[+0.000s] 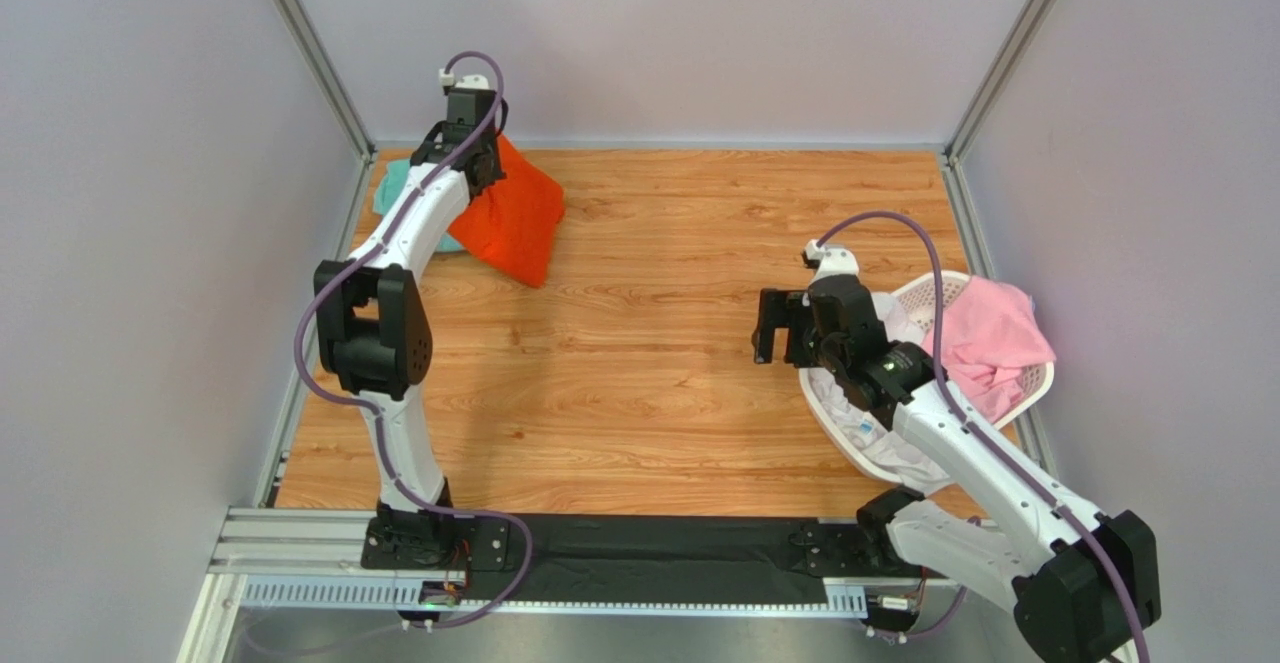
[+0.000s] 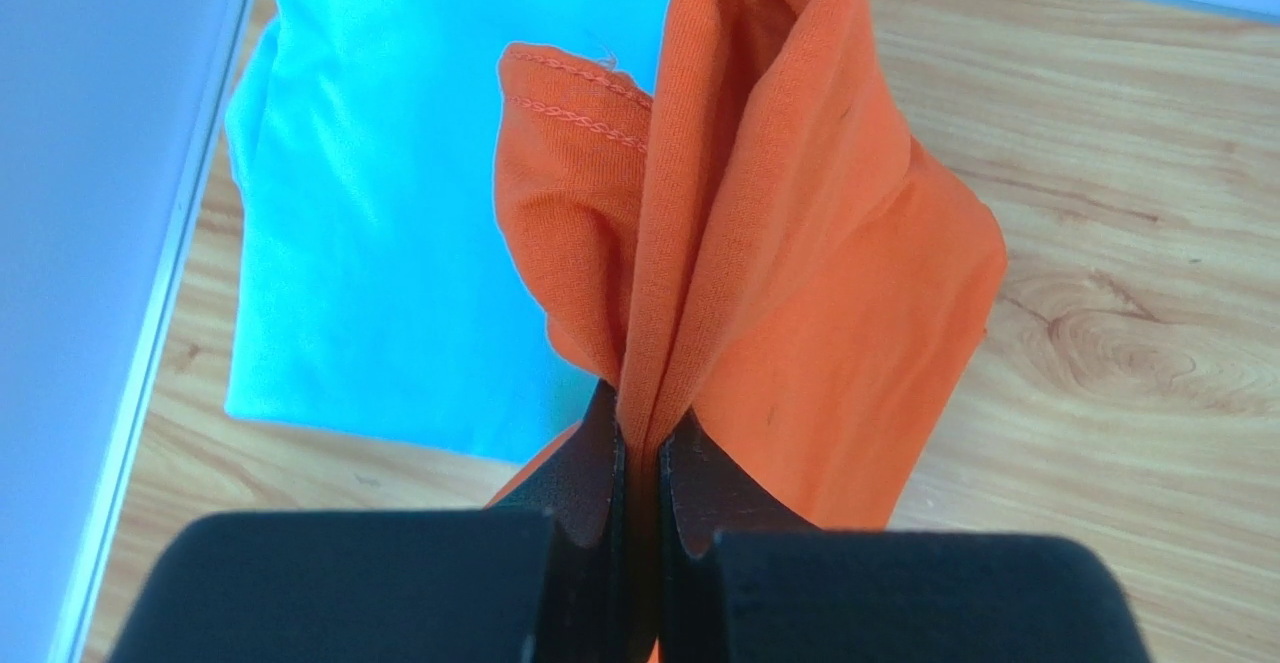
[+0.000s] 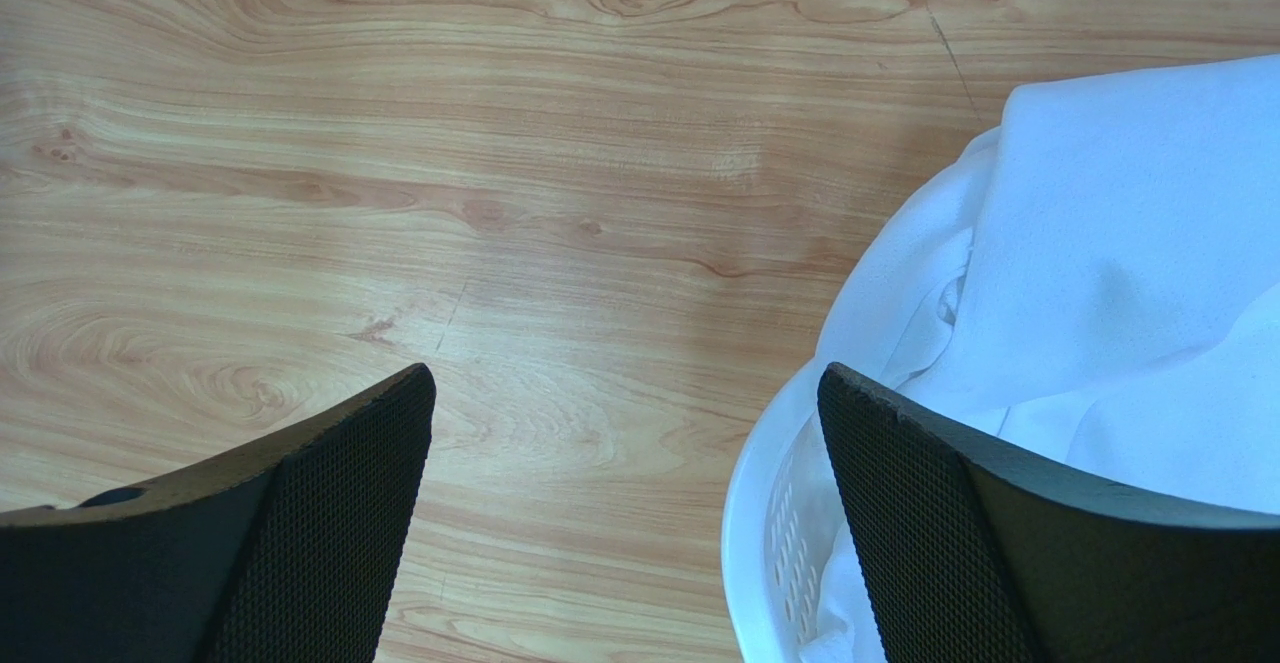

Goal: Fold and stack the t-shirts
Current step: Neatly place the folded tshirt to the corner

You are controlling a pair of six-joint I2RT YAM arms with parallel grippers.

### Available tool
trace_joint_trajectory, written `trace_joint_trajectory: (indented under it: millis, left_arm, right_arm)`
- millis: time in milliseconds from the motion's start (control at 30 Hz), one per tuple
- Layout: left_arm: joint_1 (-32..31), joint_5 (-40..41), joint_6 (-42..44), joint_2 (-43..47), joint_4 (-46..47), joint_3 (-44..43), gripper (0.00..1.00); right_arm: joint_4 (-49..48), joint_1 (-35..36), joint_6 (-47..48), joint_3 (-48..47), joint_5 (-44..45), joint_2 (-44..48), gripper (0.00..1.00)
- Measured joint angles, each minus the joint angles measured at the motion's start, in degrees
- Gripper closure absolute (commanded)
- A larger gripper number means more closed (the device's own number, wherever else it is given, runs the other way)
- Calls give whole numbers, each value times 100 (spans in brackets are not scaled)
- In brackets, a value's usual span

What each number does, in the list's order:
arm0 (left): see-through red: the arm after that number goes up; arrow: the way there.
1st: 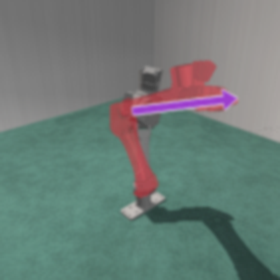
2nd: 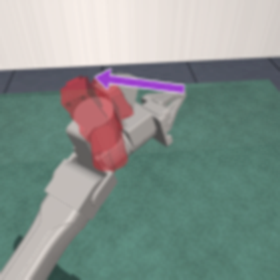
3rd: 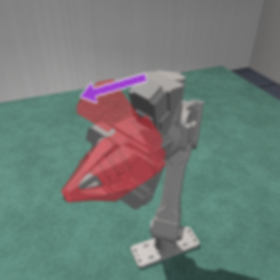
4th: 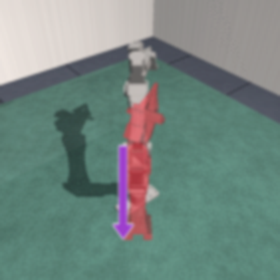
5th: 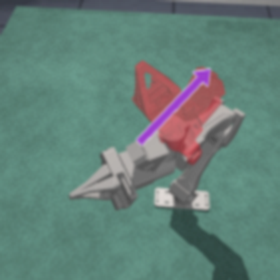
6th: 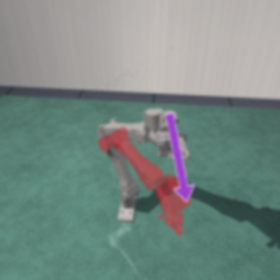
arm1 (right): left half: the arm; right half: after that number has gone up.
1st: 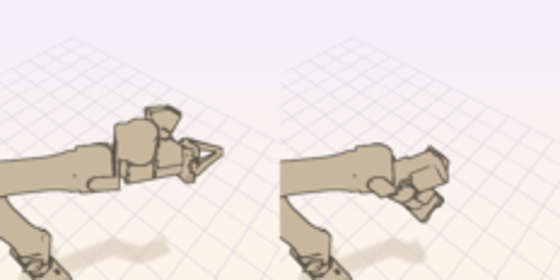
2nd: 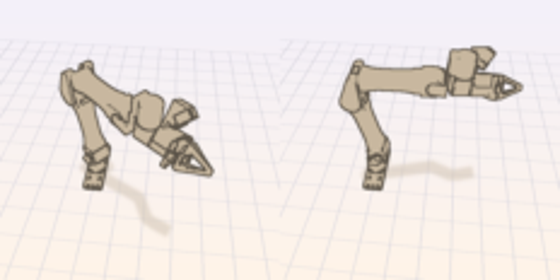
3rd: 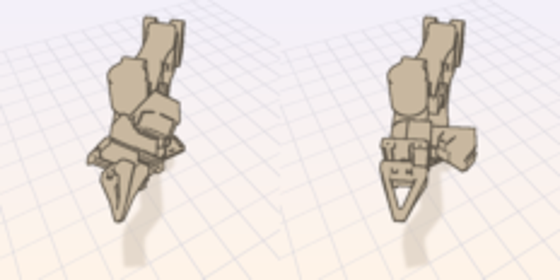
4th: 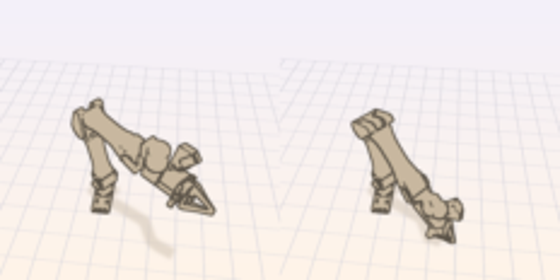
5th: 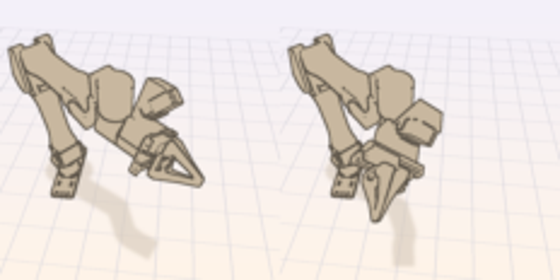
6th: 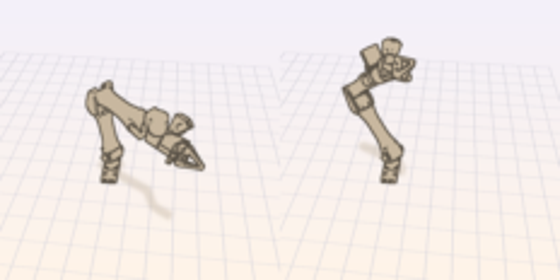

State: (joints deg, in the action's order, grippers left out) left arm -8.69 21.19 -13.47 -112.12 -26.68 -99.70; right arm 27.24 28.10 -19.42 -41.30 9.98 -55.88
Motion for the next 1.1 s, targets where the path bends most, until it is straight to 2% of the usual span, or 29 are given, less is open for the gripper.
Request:
trace_joint_trajectory:
  millis: [500, 1100]
  left_arm:
    - [166, -466, 872, -136, 269, -505, 100]
    - [1226, -1198, 1040, -358, 1069, -492, 100]
  right_arm:
    - [-2, 0, 28, -142, 103, -374, 0]
    - [0, 0, 42, -389, 214, -850, 0]
